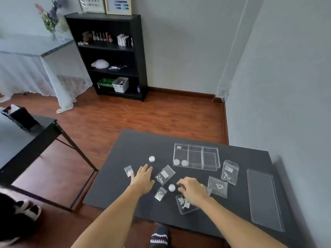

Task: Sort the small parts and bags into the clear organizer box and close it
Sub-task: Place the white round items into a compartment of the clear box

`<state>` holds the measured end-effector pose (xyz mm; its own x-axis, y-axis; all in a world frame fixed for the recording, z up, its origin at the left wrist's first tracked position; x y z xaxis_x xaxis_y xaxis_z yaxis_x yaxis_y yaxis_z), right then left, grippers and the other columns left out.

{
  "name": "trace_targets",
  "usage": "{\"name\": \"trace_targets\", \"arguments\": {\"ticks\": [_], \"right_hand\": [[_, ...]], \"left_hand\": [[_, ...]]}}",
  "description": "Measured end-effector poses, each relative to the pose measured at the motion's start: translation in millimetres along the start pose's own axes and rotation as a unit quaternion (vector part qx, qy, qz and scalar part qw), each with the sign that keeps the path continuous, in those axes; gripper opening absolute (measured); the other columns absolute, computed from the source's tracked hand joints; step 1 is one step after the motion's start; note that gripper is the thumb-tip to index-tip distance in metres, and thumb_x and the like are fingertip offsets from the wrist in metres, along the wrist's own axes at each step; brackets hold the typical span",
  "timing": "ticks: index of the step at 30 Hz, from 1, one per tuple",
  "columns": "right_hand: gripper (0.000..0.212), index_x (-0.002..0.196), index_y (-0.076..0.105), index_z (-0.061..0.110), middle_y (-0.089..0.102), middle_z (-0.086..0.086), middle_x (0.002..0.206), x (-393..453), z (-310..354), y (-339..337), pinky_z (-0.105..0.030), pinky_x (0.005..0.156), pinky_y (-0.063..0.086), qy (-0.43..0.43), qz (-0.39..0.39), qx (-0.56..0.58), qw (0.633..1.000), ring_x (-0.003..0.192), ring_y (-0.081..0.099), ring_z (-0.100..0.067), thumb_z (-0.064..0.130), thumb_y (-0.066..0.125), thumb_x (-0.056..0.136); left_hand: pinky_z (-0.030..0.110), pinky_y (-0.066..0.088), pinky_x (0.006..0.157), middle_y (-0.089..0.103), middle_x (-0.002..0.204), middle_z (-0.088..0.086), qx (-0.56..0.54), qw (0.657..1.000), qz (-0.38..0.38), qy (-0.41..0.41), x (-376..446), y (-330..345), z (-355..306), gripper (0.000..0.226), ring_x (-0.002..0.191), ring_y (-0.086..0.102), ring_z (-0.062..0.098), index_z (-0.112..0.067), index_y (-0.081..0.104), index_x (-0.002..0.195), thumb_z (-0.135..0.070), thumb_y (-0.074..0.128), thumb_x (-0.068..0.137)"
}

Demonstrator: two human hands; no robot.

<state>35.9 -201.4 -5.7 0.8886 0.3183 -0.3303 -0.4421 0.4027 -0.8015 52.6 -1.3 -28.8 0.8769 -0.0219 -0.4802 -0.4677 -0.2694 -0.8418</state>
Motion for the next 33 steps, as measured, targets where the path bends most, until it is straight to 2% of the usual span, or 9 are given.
{"name": "trace_targets", "arguments": {"ticks": [3,6,10,14,18,22,26,30,33], "right_hand": [[0.027,0.121,0.061,0.027,0.06,-0.004,0.111,9.1,5.1,18.1,-0.043,0.086,0.05,0.007,0.009,0.014,1.0,0.105,0.06,-0.026,0.023,0.052,0.095],[0.034,0.13,0.053,0.037,0.055,0.001,0.115,17.0,8.4,29.0,-0.038,0.083,0.047,0.021,0.01,0.003,1.0,0.108,0.058,-0.022,0.027,0.043,0.099],[0.034,0.13,0.058,0.029,0.052,-0.003,0.117,30.6,13.2,37.8,-0.033,0.094,0.048,0.004,0.04,-0.016,0.999,0.104,0.06,-0.022,0.02,0.047,0.099],[0.026,0.12,0.061,0.014,0.052,-0.007,0.118,36.9,10.3,40.8,-0.035,0.092,0.049,0.009,0.053,-0.014,0.998,0.101,0.061,-0.025,0.013,0.049,0.097],[0.017,0.109,0.054,0.013,0.055,-0.007,0.113,36.7,7.4,42.3,-0.035,0.086,0.051,0.018,0.051,-0.019,0.998,0.097,0.06,-0.023,0.006,0.051,0.094],[0.02,0.104,0.048,0.022,0.063,0.002,0.102,29.8,-3.8,36.5,-0.029,0.066,0.043,0.068,0.014,-0.003,0.998,0.093,0.063,-0.019,0.009,0.05,0.089],[0.014,0.096,0.055,0.021,0.064,0.011,0.087,28.8,-12.0,23.1,-0.035,0.073,0.055,0.094,-0.029,0.096,0.991,0.077,0.062,-0.004,0.01,0.052,0.088],[0.007,0.094,0.062,0.017,0.068,0.008,0.085,32.5,-18.5,-3.4,-0.012,0.069,0.051,0.087,-0.088,0.15,0.981,0.074,0.063,0.005,0.012,0.057,0.092],[0.008,0.097,0.066,0.013,0.071,0.004,0.086,39.7,-23.0,-33.5,-0.008,0.073,0.047,0.072,-0.153,0.153,0.974,0.077,0.064,0.001,0.011,0.062,0.091]], "left_hand": [[0.055,0.016,0.118,0.001,0.163,0.002,-0.007,1.0,-0.009,0.012,18.0,-4.2,2.7,0.066,0.151,0.004,0.023,-0.018,0.009,0.153,-0.027,0.044,0.098],[0.053,0.021,0.117,-0.003,0.163,0.002,-0.007,0.998,-0.044,0.034,37.0,-13.0,2.0,0.064,0.15,0.004,0.023,-0.021,0.007,0.152,-0.022,0.042,0.099],[0.049,0.026,0.116,-0.003,0.163,-0.001,0.021,0.997,-0.047,0.057,66.4,-17.0,8.4,0.059,0.15,0.006,0.023,-0.024,0.005,0.153,-0.02,0.035,0.102],[0.042,0.043,0.103,0.019,0.16,-0.002,0.034,0.995,-0.051,0.074,87.1,-17.2,16.7,0.05,0.142,0.025,0.026,-0.025,0.024,0.15,-0.018,0.035,0.102],[0.04,0.05,0.086,0.048,0.142,0.001,-0.018,0.991,-0.09,0.097,100.3,-21.8,19.1,0.034,0.123,0.044,0.027,-0.017,0.052,0.133,-0.017,0.038,0.102],[0.039,0.05,0.08,0.055,0.121,0.002,-0.053,0.99,-0.07,0.106,106.2,-23.3,16.1,0.022,0.105,0.056,0.027,-0.016,0.057,0.116,-0.015,0.052,0.095],[0.039,0.052,0.078,0.057,0.105,0.002,-0.109,0.989,-0.031,0.096,105.7,-19.9,13.5,0.014,0.088,0.061,0.028,-0.016,0.057,0.104,-0.016,0.053,0.091],[0.033,0.051,0.081,0.061,0.099,0.003,-0.162,0.98,-0.026,0.112,101.8,-18.0,6.7,0.014,0.088,0.06,0.023,-0.015,0.065,0.1,-0.015,0.055,0.09],[0.028,0.049,0.079,0.067,0.1,-0.002,-0.219,0.965,-0.053,0.135,98.0,-31.0,-12.9,0.014,0.088,0.062,0.016,-0.017,0.064,0.105,-0.02,0.059,0.092]]}}
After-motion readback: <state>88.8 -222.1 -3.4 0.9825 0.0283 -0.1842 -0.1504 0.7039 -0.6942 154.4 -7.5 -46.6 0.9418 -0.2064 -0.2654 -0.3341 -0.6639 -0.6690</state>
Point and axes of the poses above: each hand's wrist, its own x-axis towards the middle knuckle, its own y-axis out of the palm, z = x × y, the point moved 6 cm from there along x, towards the middle knuckle
